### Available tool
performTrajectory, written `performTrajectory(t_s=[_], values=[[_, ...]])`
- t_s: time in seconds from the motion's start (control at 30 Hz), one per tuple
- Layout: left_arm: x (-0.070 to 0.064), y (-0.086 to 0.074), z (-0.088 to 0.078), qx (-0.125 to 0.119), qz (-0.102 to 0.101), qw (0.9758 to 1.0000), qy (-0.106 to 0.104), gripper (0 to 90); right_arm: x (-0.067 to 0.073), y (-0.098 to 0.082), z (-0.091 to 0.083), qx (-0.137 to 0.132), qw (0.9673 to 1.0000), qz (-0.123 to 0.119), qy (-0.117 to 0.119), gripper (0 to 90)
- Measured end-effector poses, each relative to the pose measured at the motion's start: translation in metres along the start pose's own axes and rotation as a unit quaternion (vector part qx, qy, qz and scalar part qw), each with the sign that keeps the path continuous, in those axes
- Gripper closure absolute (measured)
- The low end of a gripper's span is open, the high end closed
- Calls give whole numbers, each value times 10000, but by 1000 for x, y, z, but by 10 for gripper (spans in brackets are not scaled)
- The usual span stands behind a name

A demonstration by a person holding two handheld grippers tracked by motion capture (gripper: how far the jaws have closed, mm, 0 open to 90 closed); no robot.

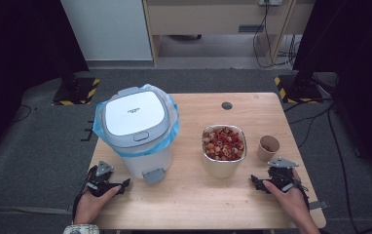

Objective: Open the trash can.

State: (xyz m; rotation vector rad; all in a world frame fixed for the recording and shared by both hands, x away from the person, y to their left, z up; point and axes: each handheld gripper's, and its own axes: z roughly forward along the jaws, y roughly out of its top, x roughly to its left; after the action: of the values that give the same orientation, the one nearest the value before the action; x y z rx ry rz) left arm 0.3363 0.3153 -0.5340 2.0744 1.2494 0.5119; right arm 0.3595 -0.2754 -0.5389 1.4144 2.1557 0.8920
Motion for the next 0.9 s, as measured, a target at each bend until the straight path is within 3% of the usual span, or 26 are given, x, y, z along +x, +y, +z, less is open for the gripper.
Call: performTrajectory(t_s=[0.1, 0.17, 0.27, 0.4, 0.5, 0.57, 0.9], values=[[-2, 1, -4, 14, 17, 10000, -1, 150, 0, 0, 0, 0, 10000, 0, 0, 7], [-6, 2, -11, -110, 36, 9999, -36, 182, 0, 0, 0, 3, 10000, -23, 12, 7], [-15, 4, -20, -198, 121, 9997, -42, 221, 0, 0, 0, -2, 10000, -36, 9, 7], [-26, 4, -34, -258, 193, 9994, -114, 358, 0, -1, 0, -2, 10000, -39, 12, 7], [-32, 5, -39, -285, 209, 9993, -104, 408, 0, -1, 0, -2, 10000, -40, 13, 7], [-41, 7, -46, -420, 266, 9986, -168, 443, 0, -1, 0, -5, 10000, -31, 4, 7], [-54, 15, -49, -591, 473, 9967, -288, 646, 0, -1, -1, -6, 10000, -26, -2, 8]])
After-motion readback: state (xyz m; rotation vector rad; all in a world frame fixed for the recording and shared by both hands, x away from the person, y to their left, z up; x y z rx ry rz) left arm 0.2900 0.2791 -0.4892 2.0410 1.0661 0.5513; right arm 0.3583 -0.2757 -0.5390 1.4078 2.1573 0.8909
